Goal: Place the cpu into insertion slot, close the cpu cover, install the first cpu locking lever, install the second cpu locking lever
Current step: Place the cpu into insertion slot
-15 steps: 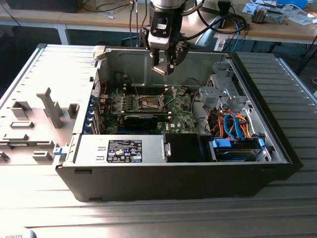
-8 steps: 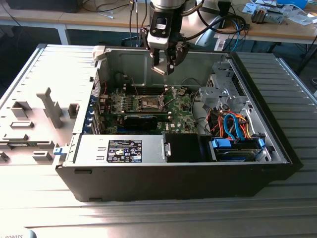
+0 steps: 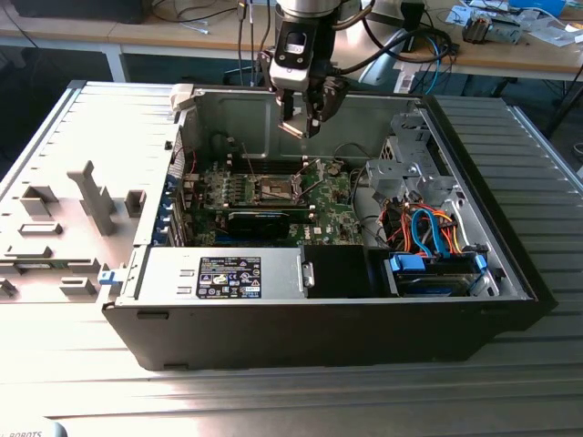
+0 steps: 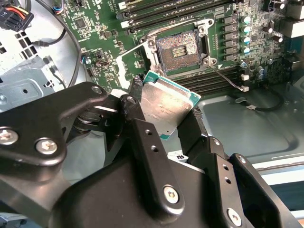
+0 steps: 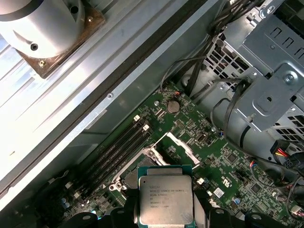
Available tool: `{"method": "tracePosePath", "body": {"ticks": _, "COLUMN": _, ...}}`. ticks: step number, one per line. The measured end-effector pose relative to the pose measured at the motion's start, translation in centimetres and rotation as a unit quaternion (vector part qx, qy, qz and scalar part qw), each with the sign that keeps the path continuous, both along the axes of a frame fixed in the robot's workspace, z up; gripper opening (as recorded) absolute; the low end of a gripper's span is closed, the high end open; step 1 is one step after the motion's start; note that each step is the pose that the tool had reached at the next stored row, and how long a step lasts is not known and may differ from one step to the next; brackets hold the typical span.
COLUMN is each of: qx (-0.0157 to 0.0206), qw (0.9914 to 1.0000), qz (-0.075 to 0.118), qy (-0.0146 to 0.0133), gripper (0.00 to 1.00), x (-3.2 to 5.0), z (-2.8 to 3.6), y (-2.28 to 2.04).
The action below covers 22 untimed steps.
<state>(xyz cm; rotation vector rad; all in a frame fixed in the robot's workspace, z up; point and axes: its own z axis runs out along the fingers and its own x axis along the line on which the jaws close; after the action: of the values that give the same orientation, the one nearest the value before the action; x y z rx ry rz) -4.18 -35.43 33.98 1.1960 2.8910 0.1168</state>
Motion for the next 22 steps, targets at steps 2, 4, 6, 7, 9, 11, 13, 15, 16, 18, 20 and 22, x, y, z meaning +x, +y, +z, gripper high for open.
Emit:
{"method": "tracePosePath", "body": {"ticks": 2, "qx": 0.0000, "qw": 1.00000, "qz": -0.002, "qy": 0.0000, "gripper": 0.54, "x": 0.00, "z": -0.01, "y": 0.00}}
{"method": "tracePosePath", "body": {"ticks": 4, "qx": 0.0000, "qw": 0.99999, "qz": -0.004, "qy": 0.0000, "gripper": 0.54, "x": 0.00, "z": -0.02, "y": 0.00}}
{"method": "tracePosePath", "body": {"ticks": 6, "qx": -0.0001, "qw": 0.99997, "qz": -0.007, "qy": 0.0000, "gripper": 0.54, "x": 0.00, "z": -0.03, "y": 0.00}}
{"method": "tracePosePath", "body": {"ticks": 7, "qx": -0.0001, "qw": 0.99995, "qz": -0.010, "qy": 0.0000, "gripper": 0.54, "x": 0.00, "z": -0.04, "y": 0.00}}
{"method": "tracePosePath", "body": {"ticks": 9, "qx": -0.0001, "qw": 0.99992, "qz": -0.012, "qy": 0.0000, "gripper": 0.54, "x": 0.00, "z": -0.05, "y": 0.00}}
{"method": "tracePosePath", "body": {"ticks": 11, "qx": -0.0001, "qw": 0.99990, "qz": -0.014, "qy": 0.0000, "gripper": 0.54, "x": 0.00, "z": -0.07, "y": 0.00}}
{"method": "tracePosePath", "body": {"ticks": 13, "qx": -0.0001, "qw": 0.99987, "qz": -0.016, "qy": 0.0000, "gripper": 0.54, "x": 0.00, "z": -0.08, "y": 0.00}}
{"method": "tracePosePath", "body": {"ticks": 15, "qx": -0.0001, "qw": 0.99981, "qz": -0.020, "qy": 0.0000, "gripper": 0.54, "x": 0.00, "z": -0.10, "y": 0.00}}
{"method": "tracePosePath", "body": {"ticks": 16, "qx": -0.0001, "qw": 0.99977, "qz": -0.021, "qy": 0.0000, "gripper": 0.54, "x": 0.00, "z": -0.11, "y": 0.00}}
{"method": "tracePosePath", "body": {"ticks": 18, "qx": -0.0001, "qw": 0.99973, "qz": -0.023, "qy": 0.0000, "gripper": 0.54, "x": 0.00, "z": -0.12, "y": 0.00}}
{"method": "tracePosePath", "body": {"ticks": 20, "qx": -0.0001, "qw": 0.99965, "qz": -0.026, "qy": 0.0000, "gripper": 0.54, "x": 0.00, "z": -0.14, "y": 0.00}}
{"method": "tracePosePath", "body": {"ticks": 22, "qx": -0.0001, "qw": 0.99961, "qz": -0.028, "qy": 0.0000, "gripper": 0.54, "x": 0.00, "z": -0.15, "y": 0.00}}
